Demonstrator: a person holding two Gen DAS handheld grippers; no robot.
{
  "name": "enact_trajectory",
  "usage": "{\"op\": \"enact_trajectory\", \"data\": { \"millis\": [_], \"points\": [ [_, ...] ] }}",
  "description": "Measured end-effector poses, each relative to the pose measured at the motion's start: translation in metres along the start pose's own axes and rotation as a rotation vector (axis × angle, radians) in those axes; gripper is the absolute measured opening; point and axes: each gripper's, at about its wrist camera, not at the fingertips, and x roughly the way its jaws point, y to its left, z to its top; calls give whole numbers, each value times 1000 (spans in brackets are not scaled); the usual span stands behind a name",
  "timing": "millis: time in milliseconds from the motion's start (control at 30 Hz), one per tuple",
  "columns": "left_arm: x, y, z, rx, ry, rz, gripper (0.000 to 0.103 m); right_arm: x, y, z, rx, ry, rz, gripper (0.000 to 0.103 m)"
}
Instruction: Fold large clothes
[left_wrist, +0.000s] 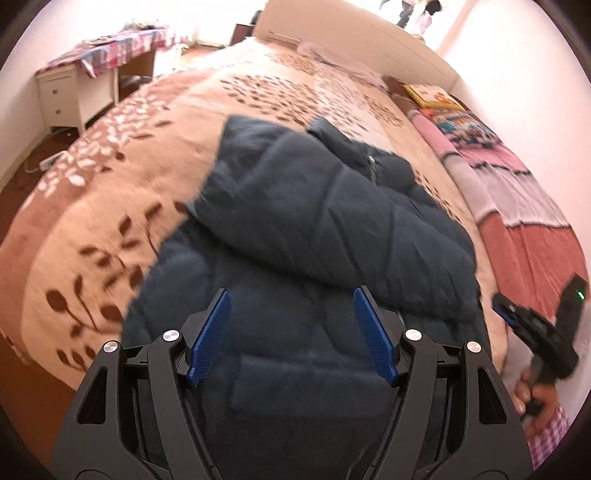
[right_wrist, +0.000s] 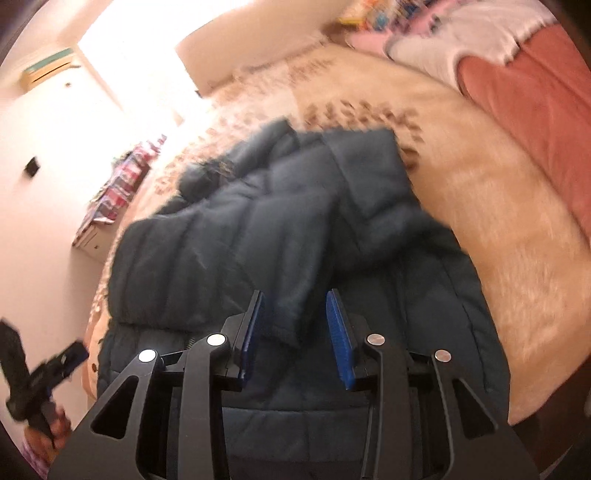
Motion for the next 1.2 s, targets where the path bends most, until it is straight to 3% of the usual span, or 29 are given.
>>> {"op": "enact_trajectory", "data": {
  "millis": [200,367,467,833,1200],
  "points": [
    [-5,12,1,-43,-28,9,68,34,22,9,-58,73,53,37],
    [-12,30,-9,-62,-24,38,68,72,11,6,-25,177,-15,37],
    [-16,46,-13,-91,-27,61,68,90,0,1,-15,229,-51,27],
    [-6,48,26,-109,-93,59,68,94,-5,-11,-35,243,-67,27],
    [7,50,23,-57,-52,86,68,112,1,-4,-67,287,-127,27]
  ]
}}
